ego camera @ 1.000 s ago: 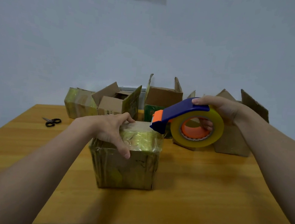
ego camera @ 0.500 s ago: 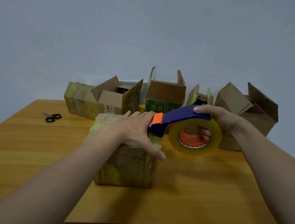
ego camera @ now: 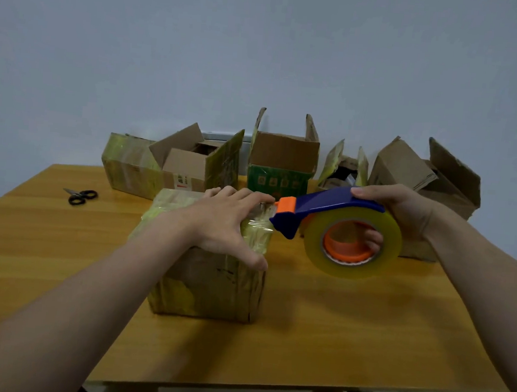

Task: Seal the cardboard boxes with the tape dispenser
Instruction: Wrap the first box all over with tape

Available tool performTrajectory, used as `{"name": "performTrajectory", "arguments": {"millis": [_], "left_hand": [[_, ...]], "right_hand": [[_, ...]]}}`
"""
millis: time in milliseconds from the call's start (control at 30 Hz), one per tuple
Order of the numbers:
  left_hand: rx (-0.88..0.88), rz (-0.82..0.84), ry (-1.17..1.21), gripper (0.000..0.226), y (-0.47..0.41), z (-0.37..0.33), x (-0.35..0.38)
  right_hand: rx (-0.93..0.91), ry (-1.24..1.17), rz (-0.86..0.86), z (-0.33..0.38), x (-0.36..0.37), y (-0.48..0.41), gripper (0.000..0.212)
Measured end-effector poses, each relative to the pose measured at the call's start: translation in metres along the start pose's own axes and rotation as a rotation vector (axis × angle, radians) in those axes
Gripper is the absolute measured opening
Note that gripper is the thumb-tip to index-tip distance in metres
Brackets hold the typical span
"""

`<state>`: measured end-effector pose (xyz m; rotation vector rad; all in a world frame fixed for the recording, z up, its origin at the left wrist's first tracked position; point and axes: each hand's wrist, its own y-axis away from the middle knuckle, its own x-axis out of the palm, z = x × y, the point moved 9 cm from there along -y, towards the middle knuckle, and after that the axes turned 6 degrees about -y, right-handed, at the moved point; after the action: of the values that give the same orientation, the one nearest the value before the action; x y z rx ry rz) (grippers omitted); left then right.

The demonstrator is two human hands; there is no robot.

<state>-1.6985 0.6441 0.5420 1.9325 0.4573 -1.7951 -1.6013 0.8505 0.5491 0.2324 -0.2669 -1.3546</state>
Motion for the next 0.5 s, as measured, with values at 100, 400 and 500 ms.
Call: {"name": "performTrajectory", "arguments": {"millis": [100,400,500], "left_hand": [[0.009,-0.004,0.008,0.128,0.000,0.000,0.002],[0.041,-0.036,-0.024,0.118,0.003,-0.001,0.004],[0.041,-0.038,-0.046,0.116,0.002,-0.002,0.004]], "right_hand": [[-0.001,-0.007,0.023,-0.011,0.001,-0.004,0.064],[0.088,0.226,-0.075,0.007,-0.003,0.004,0.064],[0.108,0.346,-0.025,0.028,0.014,0.002,0.051]]}}
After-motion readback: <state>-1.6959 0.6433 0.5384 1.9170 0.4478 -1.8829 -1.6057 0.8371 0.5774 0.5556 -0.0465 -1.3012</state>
